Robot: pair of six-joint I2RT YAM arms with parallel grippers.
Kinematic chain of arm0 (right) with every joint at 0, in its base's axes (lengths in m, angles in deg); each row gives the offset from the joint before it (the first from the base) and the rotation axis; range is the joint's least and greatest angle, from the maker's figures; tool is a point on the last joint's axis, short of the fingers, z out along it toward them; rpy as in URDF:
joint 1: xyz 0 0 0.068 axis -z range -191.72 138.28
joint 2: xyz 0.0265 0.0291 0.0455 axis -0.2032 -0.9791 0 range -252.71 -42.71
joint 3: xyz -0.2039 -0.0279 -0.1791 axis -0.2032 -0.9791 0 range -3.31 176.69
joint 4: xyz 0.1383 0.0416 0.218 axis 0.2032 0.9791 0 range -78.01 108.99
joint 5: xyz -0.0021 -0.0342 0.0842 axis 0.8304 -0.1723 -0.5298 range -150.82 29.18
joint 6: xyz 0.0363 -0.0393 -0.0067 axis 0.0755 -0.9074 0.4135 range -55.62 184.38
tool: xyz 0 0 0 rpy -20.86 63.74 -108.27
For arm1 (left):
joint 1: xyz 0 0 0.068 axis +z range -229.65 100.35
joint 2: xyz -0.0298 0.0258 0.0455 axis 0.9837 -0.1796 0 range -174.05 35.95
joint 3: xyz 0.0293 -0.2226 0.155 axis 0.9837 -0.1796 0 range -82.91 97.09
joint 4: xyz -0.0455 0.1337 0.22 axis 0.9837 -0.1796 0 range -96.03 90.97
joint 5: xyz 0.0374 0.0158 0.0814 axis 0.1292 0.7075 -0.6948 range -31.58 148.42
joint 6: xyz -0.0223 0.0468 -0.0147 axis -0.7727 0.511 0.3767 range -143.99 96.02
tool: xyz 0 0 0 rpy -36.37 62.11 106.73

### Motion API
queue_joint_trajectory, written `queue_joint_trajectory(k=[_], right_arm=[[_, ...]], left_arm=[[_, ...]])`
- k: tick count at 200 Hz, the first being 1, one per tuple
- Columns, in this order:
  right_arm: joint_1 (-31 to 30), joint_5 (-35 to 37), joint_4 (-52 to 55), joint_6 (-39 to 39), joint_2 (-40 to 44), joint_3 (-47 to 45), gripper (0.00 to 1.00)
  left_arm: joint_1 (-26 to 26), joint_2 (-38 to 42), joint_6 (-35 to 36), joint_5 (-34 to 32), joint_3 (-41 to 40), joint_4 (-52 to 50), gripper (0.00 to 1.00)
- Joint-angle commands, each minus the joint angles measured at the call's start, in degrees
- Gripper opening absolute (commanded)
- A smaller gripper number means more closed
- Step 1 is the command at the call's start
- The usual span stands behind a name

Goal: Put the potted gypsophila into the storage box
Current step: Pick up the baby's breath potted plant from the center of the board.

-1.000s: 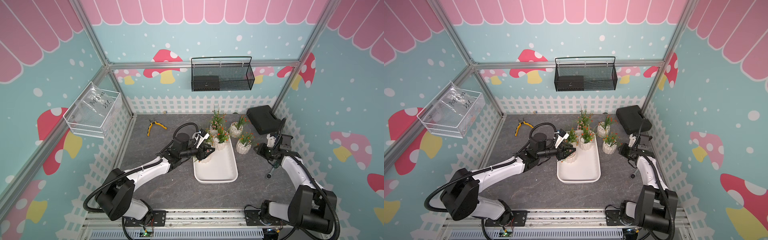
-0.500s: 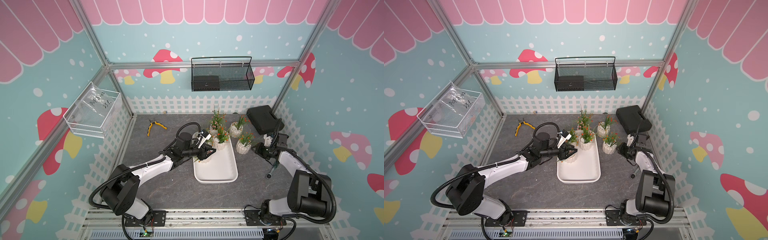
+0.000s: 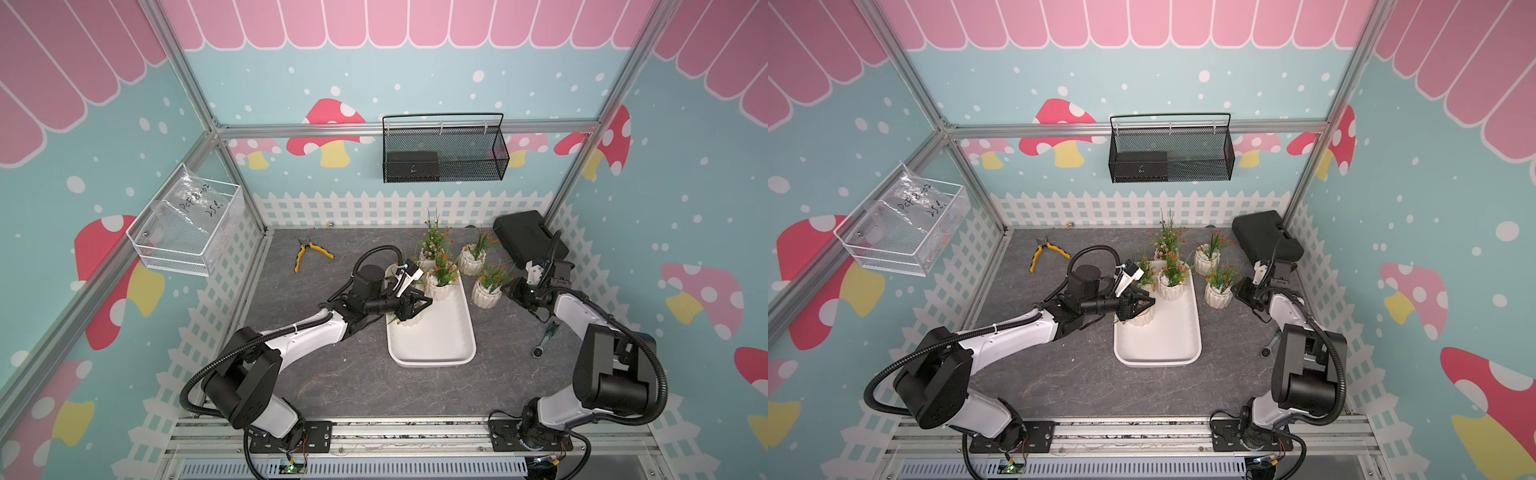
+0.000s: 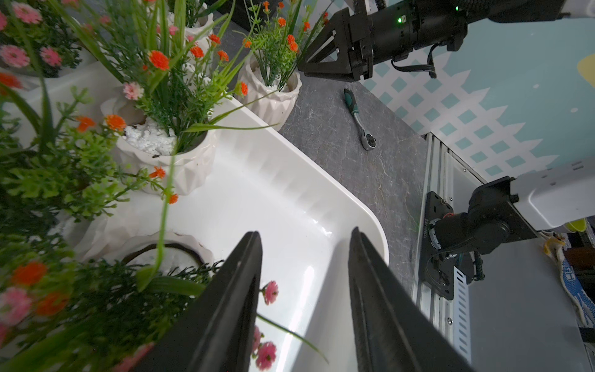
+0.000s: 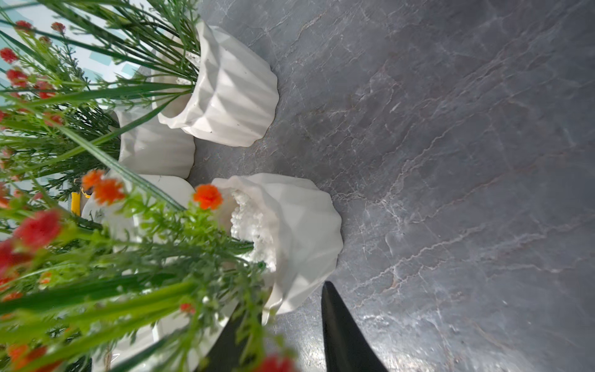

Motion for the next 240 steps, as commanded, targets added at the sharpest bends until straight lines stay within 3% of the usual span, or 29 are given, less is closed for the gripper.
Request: queue_joint_trajectory(k=[1, 95, 240], right_arm=[[-0.96, 1.07, -0.25, -0.33, -2.04, 2.34, 0.32], [-3.54, 8.25, 2.05, -3.03, -7.31, 5.22, 0.30], [-4.87, 10.22, 4.31, -4.34, -2.29, 4.70, 0.06]], left_arm=[[-0.42, -0.76, 1.53, 0.21, 1.26, 0.39, 0.46], [-0.40, -1.19, 1.88, 0.12, 1.74, -1.04, 0.46], [-1.08, -0.60, 2.66, -1.26, 1.98, -2.46, 0.47]])
